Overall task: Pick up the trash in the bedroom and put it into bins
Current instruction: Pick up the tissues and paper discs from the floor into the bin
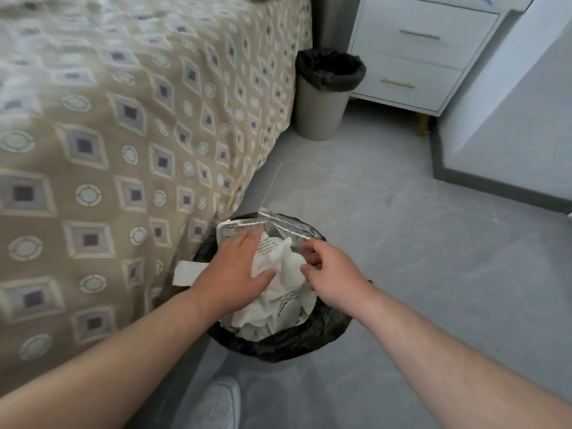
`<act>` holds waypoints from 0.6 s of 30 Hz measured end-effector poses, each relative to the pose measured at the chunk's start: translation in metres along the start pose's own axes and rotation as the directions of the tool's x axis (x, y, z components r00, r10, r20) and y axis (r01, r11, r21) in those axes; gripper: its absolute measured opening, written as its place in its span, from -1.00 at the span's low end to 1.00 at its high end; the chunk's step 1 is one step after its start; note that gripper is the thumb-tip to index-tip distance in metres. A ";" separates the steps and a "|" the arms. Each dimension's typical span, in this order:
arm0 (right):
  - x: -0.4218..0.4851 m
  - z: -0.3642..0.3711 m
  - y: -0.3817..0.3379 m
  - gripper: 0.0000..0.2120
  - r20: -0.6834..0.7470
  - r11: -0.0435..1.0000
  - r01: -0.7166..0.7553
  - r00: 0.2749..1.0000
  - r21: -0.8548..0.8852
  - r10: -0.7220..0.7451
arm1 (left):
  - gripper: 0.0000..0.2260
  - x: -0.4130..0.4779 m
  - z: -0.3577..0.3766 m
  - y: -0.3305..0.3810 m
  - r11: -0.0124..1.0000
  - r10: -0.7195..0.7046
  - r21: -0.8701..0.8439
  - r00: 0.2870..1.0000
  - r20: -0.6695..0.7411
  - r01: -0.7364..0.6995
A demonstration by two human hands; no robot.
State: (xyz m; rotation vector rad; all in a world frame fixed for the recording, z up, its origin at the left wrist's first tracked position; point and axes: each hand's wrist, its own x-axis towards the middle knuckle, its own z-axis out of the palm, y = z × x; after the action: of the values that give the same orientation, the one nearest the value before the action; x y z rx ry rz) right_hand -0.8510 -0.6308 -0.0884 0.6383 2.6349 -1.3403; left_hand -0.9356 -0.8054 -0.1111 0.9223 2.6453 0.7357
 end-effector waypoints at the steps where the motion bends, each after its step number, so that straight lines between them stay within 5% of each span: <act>1: -0.003 -0.002 0.001 -0.69 -0.019 0.996 0.034 0.999 -0.079 -0.035 | -0.27 -0.003 -0.002 -0.005 0.997 0.045 0.062 0.999 -0.025 -0.044; 4: -0.013 -0.007 0.006 -0.70 -0.063 0.947 0.131 0.986 -0.294 -0.156 | -0.21 -0.015 -0.009 -0.020 0.972 0.134 0.196 0.991 -0.011 -0.129; 7: -0.019 0.003 0.012 -0.55 -0.029 0.935 0.136 0.988 -0.328 -0.154 | -0.11 -0.028 -0.009 -0.030 0.950 -0.067 0.305 0.998 0.001 0.063; 9: -0.020 0.018 0.012 -0.32 0.027 0.955 0.120 0.993 -0.272 -0.117 | -0.05 -0.035 -0.001 -0.027 0.941 -0.192 0.286 0.981 0.018 0.179; 12: -0.014 0.040 0.002 -0.12 0.080 0.994 0.021 0.997 -0.108 -0.012 | -0.06 -0.038 0.015 -0.018 0.946 -0.196 0.267 0.980 0.027 0.182; 18: 0.008 0.062 0.000 -0.27 0.109 0.997 -0.071 0.992 0.023 0.068 | -0.01 -0.026 0.020 -0.010 0.993 -0.114 0.033 0.986 0.121 0.111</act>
State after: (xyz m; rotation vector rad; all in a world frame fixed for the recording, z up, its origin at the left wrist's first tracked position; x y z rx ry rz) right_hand -0.8636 -0.6776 -0.1275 0.6361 2.4902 -1.3532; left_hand -0.9131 -0.8207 -0.1317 0.7905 2.5799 0.5994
